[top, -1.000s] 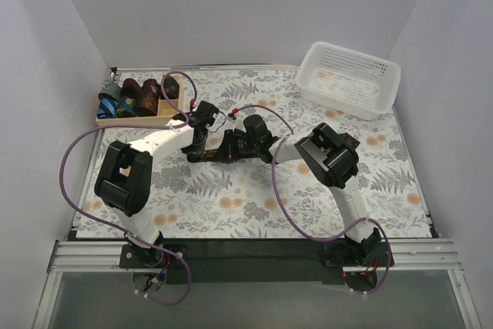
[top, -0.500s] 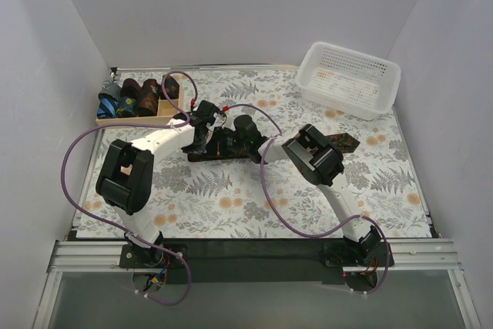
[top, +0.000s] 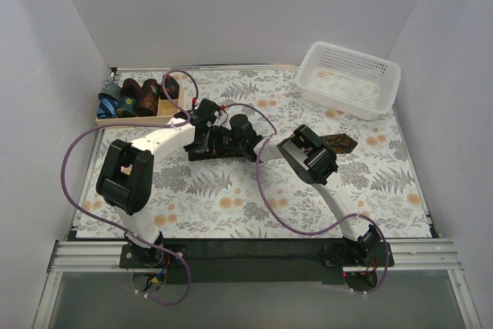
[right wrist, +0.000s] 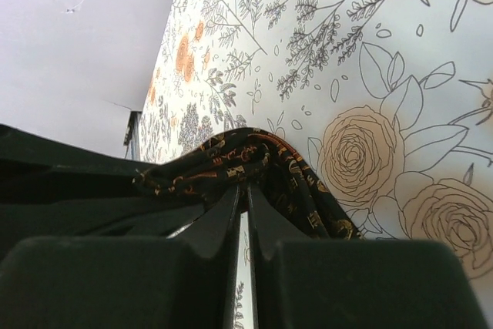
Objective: Roll the ties
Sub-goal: Roll the tie
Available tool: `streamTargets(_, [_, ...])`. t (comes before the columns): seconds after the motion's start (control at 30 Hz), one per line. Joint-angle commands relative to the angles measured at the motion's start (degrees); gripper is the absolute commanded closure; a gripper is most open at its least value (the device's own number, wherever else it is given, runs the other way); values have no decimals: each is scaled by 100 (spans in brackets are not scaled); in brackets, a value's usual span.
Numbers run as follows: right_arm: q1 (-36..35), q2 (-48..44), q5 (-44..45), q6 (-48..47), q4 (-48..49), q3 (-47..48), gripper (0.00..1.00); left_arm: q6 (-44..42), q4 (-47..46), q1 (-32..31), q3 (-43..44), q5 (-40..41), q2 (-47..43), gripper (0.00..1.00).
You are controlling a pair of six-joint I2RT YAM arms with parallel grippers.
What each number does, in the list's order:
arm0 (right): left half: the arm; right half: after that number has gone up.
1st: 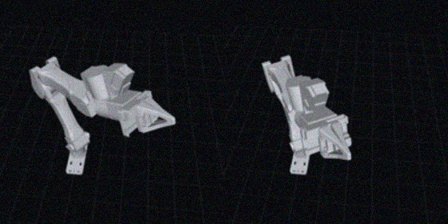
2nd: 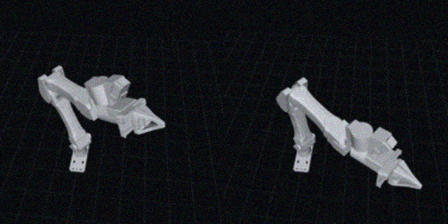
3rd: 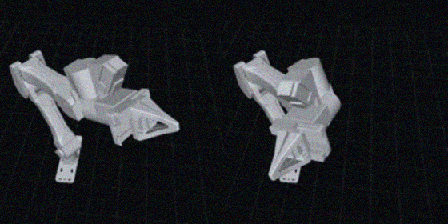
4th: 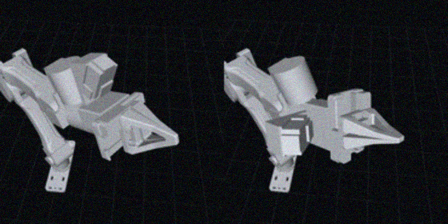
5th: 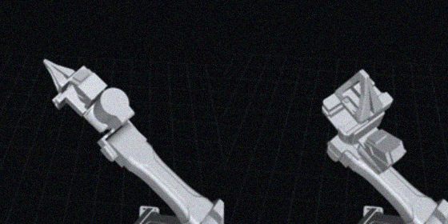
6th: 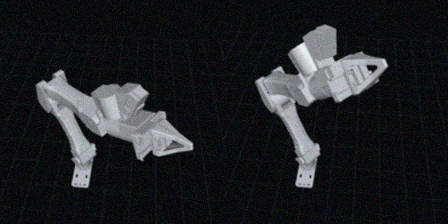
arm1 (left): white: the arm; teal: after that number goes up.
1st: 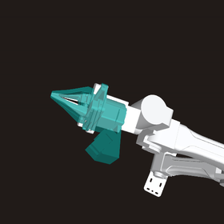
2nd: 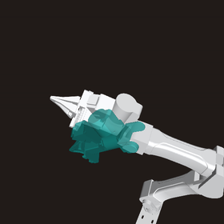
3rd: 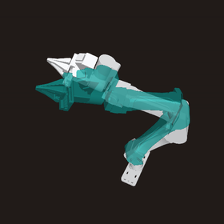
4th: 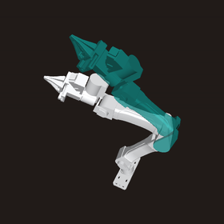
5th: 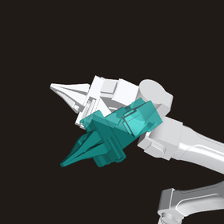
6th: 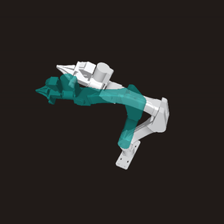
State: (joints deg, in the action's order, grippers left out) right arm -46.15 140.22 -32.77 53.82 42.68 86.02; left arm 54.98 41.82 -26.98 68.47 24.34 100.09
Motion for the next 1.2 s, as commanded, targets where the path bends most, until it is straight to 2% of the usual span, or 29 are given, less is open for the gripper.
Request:
streamTargets(0.0, [-87, 119, -80, 41, 250, 205, 89, 170, -60, -79, 246, -236, 19, 95])
streamTargets(0.2, [-96, 67, -115, -3, 250, 161, 89, 302, -227, -105, 211, -632, 10, 86])
streamTargets(0.5, [10, -574, -1, -381, 197, -541, 88, 232, -306, -105, 123, -369, 168, 87])
streamTargets(0.83, [124, -1128, 263, -610, 197, -1218, 87, 206, -324, -105, 246, -447, 423, 87])
streamTargets(0.93, [176, -1251, 315, -627, 206, -1342, 87, 224, -324, -114, 298, -517, 406, 84])
streamTargets(1.07, [264, -1427, 368, -724, 224, -1561, 87, 285, -324, -105, 360, -666, 362, 71])
streamTargets(1.1, [273, -1497, 368, -768, 215, -1640, 87, 294, -324, -105, 369, -693, 344, 65])
streamTargets(1.17, [326, -1577, 368, -803, 206, -1737, 86, 329, -333, -105, 395, -746, 309, 62])
